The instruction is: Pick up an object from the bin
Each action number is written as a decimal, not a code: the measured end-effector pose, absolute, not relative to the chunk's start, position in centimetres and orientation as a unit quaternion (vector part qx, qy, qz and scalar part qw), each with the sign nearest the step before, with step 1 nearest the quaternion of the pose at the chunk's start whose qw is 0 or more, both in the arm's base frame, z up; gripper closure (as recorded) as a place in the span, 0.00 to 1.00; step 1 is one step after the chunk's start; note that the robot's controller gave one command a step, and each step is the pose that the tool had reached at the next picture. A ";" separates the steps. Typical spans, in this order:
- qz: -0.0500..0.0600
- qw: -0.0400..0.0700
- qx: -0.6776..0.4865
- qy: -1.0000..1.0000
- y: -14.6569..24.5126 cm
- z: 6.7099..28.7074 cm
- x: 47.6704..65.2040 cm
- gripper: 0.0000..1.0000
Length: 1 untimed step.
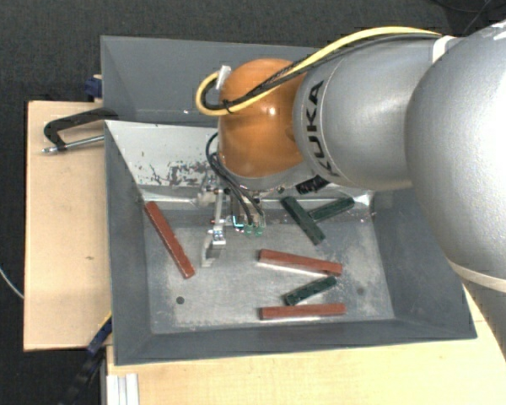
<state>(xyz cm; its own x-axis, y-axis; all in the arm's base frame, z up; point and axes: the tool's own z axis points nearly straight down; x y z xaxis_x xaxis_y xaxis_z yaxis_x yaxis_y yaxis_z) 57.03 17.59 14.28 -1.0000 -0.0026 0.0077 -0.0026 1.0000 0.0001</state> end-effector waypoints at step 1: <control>-0.001 0.000 0.000 -1.000 17.5 14.8 57.3 0.00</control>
Offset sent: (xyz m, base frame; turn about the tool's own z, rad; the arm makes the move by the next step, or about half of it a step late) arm -0.0066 0.0499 -0.0728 -0.0973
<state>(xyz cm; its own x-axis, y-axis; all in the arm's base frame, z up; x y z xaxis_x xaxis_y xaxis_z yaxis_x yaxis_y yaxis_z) 57.26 17.51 14.77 -1.0000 -0.0001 -0.0006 -0.0001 1.0000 0.0019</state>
